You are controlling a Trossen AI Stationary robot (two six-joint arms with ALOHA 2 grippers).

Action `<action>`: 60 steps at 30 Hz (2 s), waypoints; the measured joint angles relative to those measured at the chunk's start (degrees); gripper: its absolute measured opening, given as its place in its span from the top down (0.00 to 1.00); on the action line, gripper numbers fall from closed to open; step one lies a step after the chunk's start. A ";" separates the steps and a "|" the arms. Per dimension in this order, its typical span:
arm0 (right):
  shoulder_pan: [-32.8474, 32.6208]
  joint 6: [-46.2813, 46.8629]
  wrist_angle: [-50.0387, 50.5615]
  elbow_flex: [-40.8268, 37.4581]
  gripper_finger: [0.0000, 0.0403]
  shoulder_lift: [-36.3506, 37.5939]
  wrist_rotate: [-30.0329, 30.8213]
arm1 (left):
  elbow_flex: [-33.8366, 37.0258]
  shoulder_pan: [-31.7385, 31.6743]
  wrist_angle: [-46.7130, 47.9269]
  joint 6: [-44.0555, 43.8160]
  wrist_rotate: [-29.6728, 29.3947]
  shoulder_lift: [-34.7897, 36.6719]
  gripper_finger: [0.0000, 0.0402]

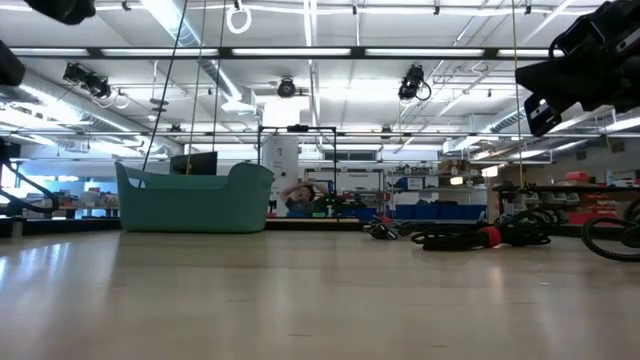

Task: Pick and place USB-C Cables
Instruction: Put the black charger cable into the blue bin

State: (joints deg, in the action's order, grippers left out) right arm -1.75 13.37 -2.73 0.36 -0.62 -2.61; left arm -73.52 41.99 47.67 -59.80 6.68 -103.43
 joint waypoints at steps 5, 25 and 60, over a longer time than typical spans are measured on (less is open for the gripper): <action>0.01 0.00 -0.20 0.00 0.97 0.00 0.00 | -0.02 0.45 -0.30 1.86 -7.12 -3.21 0.41; 0.01 0.00 -0.19 0.00 0.97 -0.01 -0.02 | 0.06 -1.55 13.74 -8.27 -7.86 -6.85 0.96; 0.01 0.02 -0.21 0.00 0.97 -0.02 -0.02 | -0.01 -83.73 16.47 44.03 -37.43 4.53 0.94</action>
State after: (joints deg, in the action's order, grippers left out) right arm -1.75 13.39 -2.94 0.36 -0.64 -2.63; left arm -73.53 -41.74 64.14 -15.76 -30.75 -98.90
